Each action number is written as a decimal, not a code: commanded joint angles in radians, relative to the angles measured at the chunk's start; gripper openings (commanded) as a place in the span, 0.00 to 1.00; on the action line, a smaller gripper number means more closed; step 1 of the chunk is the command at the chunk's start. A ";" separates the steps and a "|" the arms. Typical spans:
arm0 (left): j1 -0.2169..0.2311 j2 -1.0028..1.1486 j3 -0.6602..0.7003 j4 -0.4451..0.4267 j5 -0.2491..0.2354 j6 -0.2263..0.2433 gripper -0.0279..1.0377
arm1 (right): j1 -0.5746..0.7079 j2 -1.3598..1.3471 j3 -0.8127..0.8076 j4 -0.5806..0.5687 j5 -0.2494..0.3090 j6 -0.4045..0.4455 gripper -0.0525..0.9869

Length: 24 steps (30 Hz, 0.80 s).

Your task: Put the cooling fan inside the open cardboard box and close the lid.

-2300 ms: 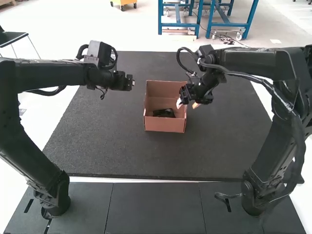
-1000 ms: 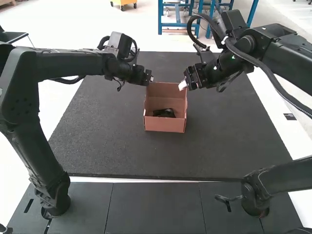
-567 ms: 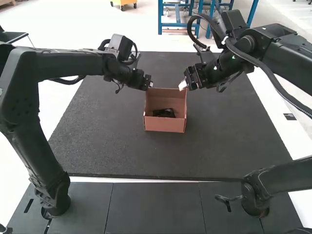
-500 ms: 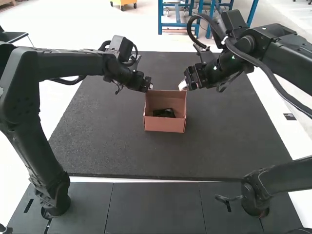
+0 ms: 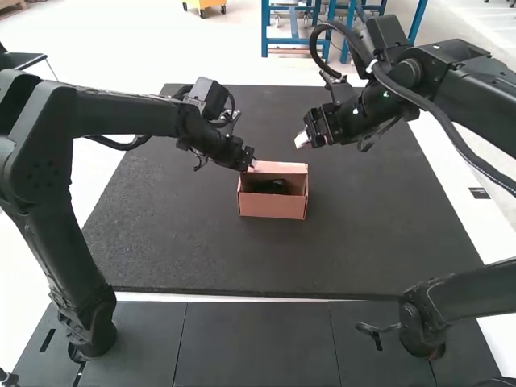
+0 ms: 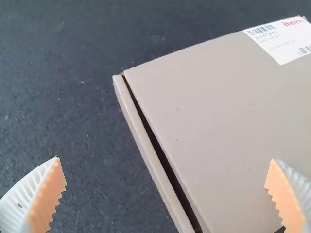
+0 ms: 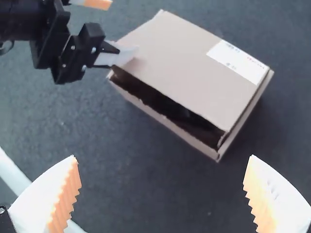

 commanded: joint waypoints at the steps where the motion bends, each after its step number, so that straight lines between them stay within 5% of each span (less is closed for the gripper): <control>1: -0.013 0.012 -0.014 0.008 0.012 0.010 0.93 | 0.003 -0.003 0.007 0.008 -0.003 -0.004 0.78; 24: -0.036 0.055 -0.158 0.148 0.008 -0.024 0.93 | 0.001 -0.003 -0.021 0.008 -0.005 0.000 0.78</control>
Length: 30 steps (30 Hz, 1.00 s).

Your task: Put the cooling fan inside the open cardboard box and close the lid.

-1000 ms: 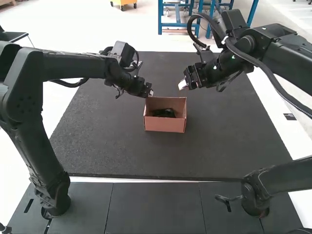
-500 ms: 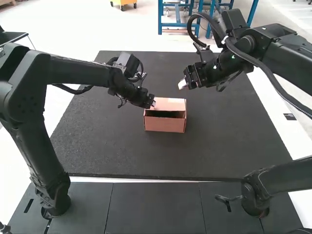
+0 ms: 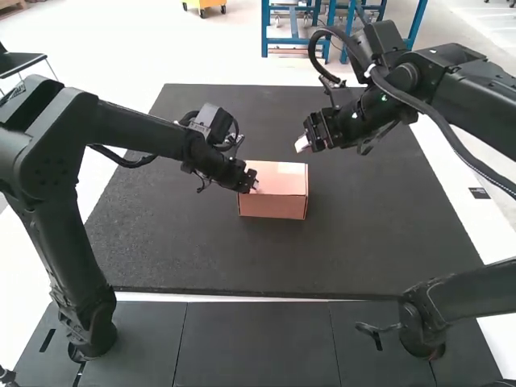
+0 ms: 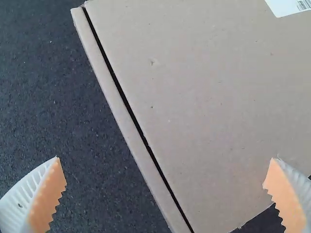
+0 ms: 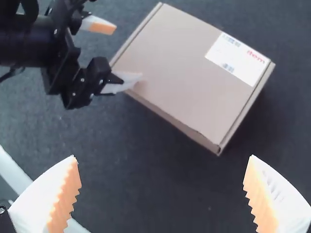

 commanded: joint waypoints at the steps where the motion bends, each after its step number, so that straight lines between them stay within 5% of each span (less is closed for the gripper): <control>1: -0.009 0.015 -0.011 -0.010 0.002 -0.010 0.93 | 0.001 -0.003 0.003 0.010 -0.005 0.000 0.78; 17: 0.047 -0.261 0.001 -0.084 -0.019 -0.062 0.93 | 0.000 -0.009 -0.018 0.036 -0.003 0.007 0.78; 30: 0.073 -0.630 -0.275 0.123 -0.033 -0.033 0.93 | -0.099 -0.079 -0.101 0.220 0.047 0.044 0.78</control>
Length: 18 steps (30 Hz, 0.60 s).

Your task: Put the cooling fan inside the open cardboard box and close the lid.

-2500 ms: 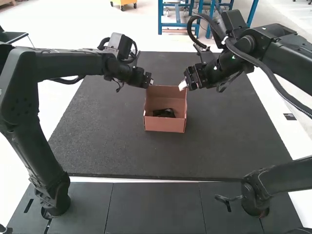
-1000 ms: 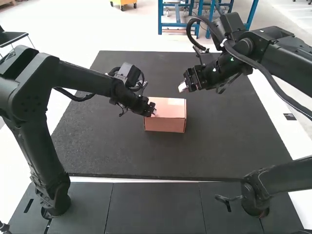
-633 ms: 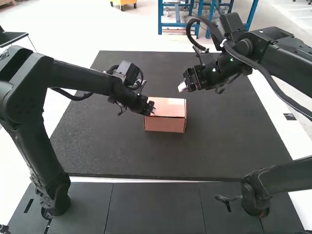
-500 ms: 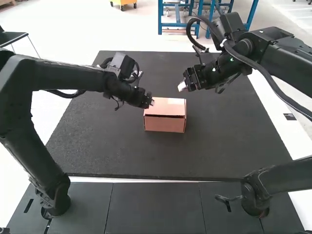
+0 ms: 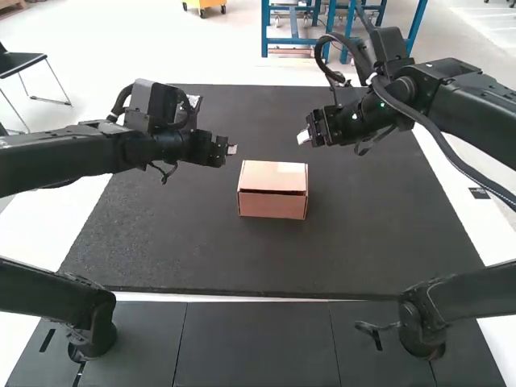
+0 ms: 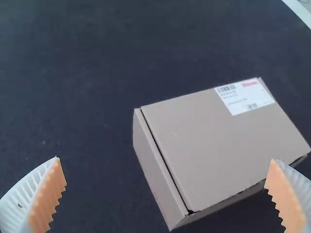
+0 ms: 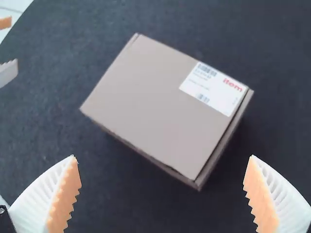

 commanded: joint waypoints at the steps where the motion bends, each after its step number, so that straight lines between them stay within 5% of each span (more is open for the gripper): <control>1: 0.021 -0.102 -0.058 0.049 -0.019 0.046 0.93 | -0.048 -0.068 -0.019 0.055 0.029 0.021 0.81; 7: 0.156 -0.258 -0.264 0.240 -0.016 0.112 0.93 | -0.137 -0.155 -0.154 0.242 0.104 0.033 0.87; 13: 0.331 -0.399 -0.394 0.299 0.133 0.156 0.93 | -0.189 -0.262 -0.330 0.365 0.122 0.021 0.92; 18: 0.448 -0.465 -0.467 0.364 0.256 0.138 0.93 | -0.208 -0.373 -0.484 0.538 0.183 -0.005 0.92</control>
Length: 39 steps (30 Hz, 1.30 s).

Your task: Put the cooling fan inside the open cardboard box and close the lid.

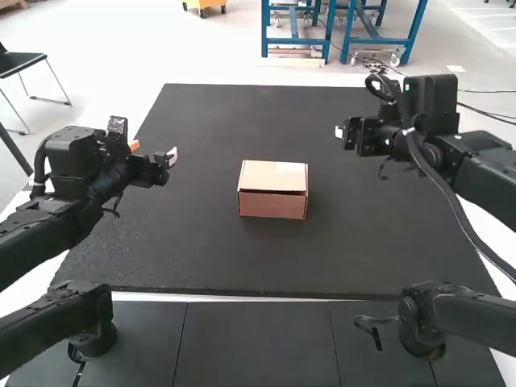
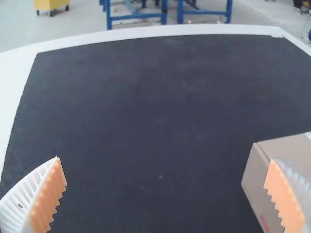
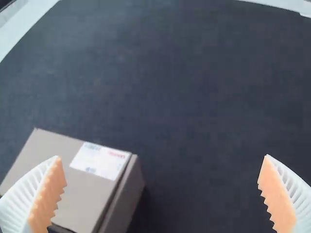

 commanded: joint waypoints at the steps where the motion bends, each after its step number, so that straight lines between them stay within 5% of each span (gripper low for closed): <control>1: 0.063 -0.037 -0.025 0.030 0.121 0.010 0.93 | -0.026 -0.080 -0.072 0.076 0.048 -0.019 0.92; 10: 0.158 -0.054 -0.140 0.201 0.153 -0.024 0.93 | -0.099 -0.206 -0.305 0.310 0.044 -0.024 0.92; 19: 0.146 -0.237 -0.326 0.358 0.159 -0.048 0.93 | -0.179 -0.304 -0.490 0.497 0.025 -0.019 0.92; 25: 0.137 -0.490 -0.346 0.175 0.157 -0.050 0.93 | -0.141 -0.437 -0.595 0.514 0.035 -0.004 0.92; 29: 0.141 -0.735 -0.346 -0.035 0.156 -0.052 0.93 | -0.144 -0.555 -0.661 0.504 0.032 0.016 0.92; 37: 0.148 -0.725 -0.343 -0.134 0.156 -0.072 0.93 | -0.177 -0.887 -0.713 0.330 -0.062 0.048 0.92; 39: 0.151 -0.725 -0.343 -0.182 0.142 -0.102 0.93 | -0.193 -0.867 -0.713 0.327 -0.036 0.056 0.92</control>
